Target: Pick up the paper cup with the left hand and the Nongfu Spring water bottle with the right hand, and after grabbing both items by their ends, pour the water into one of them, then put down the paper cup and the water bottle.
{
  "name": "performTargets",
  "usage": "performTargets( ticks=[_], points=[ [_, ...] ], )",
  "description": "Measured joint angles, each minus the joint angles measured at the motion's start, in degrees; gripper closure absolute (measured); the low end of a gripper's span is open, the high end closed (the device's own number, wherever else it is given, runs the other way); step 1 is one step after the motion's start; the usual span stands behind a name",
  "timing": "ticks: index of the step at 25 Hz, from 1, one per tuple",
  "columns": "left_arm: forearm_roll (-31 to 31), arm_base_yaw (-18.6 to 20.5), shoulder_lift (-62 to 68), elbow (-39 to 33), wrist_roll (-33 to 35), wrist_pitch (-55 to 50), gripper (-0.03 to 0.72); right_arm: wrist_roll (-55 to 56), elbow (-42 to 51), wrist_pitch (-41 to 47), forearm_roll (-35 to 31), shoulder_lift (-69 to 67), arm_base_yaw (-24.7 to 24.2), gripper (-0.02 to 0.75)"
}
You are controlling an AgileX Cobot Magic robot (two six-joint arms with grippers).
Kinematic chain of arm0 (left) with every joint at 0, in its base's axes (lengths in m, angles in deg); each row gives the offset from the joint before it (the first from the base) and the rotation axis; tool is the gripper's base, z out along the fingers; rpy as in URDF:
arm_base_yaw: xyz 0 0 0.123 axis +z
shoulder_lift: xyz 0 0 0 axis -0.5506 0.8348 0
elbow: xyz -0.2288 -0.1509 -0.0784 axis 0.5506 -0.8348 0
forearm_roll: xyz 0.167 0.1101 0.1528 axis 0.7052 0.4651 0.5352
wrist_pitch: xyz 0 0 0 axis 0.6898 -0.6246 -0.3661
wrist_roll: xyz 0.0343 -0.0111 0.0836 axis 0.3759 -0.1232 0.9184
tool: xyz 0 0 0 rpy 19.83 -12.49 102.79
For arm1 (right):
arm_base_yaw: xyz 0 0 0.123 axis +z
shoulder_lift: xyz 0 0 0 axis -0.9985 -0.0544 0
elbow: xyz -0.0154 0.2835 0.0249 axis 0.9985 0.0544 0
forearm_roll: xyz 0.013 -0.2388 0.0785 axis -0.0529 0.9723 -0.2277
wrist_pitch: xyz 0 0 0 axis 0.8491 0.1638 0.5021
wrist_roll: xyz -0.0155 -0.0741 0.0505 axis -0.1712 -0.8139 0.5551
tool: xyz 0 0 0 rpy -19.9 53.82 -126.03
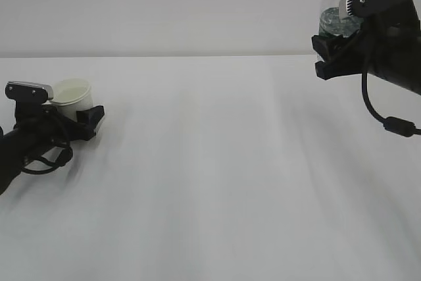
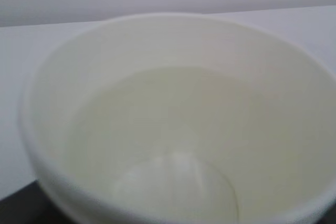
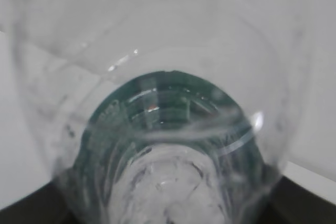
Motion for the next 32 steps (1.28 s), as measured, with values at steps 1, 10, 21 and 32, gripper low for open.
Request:
performTargets(
  ticks=[1,10,21,32],
  points=[
    [0.0,0.0,0.0,0.0,0.0,0.0,0.093,0.0,0.0,0.0,0.0,0.0,0.0,0.293],
    [-1.1,0.0,-3.2,-3.1,0.0,-0.7,0.090,0.0,0.0,0.1,0.0,0.0,0.0,0.293],
    [-3.4,0.0,-7.4,-12.5,0.1,0.9,0.095,0.0,0.0,0.2,0.0,0.0,0.0,0.293],
    [-4.5,0.0,-16.8,-21.7,0.7,1.1,0.099,0.2,0.0,0.2,-4.0,0.0,0.0,0.293]
  ],
)
